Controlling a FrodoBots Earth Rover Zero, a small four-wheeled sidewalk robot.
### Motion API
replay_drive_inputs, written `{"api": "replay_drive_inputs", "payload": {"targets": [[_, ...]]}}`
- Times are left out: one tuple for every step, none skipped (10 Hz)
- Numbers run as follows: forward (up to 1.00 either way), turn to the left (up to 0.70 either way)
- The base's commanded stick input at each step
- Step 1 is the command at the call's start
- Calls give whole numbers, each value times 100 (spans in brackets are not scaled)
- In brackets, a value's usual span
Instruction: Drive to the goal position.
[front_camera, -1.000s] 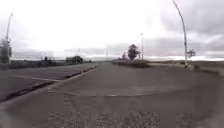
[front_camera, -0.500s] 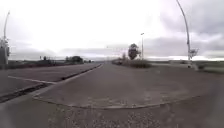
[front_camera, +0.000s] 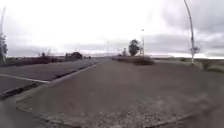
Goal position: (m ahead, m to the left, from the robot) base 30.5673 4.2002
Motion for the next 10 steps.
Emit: {"api": "replay_drive_inputs", "payload": {"targets": [[100,0],[100,0],[100,0],[100,0],[100,0],[100,0],[100,0],[100,0],[100,0],[100,0]]}}
